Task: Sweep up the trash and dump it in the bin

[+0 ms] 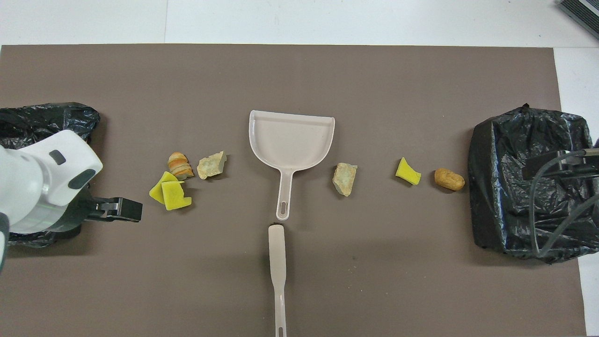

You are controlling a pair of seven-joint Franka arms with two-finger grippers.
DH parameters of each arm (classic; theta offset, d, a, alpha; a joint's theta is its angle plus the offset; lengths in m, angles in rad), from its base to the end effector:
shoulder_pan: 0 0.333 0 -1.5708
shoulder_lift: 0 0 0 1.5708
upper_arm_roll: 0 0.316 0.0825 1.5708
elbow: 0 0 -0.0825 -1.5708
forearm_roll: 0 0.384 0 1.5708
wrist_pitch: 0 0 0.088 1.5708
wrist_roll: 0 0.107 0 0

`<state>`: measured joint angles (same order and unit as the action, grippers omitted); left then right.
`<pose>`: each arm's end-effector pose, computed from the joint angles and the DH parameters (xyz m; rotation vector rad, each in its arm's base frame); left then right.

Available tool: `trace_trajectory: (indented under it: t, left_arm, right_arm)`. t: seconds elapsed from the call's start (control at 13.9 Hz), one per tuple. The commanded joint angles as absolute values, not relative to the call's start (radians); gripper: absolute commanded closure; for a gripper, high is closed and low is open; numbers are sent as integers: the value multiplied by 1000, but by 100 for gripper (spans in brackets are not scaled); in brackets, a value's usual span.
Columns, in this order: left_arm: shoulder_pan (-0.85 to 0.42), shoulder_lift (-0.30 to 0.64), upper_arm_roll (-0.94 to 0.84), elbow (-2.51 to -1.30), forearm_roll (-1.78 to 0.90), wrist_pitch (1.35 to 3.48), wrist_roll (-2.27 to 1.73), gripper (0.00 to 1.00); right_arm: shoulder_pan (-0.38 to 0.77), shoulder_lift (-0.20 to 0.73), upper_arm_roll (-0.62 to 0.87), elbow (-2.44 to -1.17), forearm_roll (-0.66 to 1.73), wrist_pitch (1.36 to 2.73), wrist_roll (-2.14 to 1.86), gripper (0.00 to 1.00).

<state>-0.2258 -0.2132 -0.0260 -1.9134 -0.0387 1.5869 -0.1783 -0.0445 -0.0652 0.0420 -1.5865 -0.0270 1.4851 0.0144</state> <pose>0.4641 -0.1247 0.5753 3.1261 -0.1091 -0.1845 0.5253 -0.0036 0.6450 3.1111 -0.0293 -0.0561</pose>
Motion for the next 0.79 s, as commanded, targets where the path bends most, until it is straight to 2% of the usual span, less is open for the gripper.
trace_trajectory:
  t: [0.0, 0.29, 0.72]
  left_arm:
    - [-316, -262, -11, -2012, -41, 1667, -277, 0]
    - [-457, -319, -11, -2131, -41, 1770, -452, 0]
    - [-635, -316, -26, -2272, -41, 1936, -649, 0]
  right_arm:
    - [-51, -80, 43, -1601, -14, 1480, -11, 0]
    - [-51, -80, 43, -1601, -14, 1480, -11, 0]
    - [-51, -81, 43, -1601, -14, 1480, -11, 0]
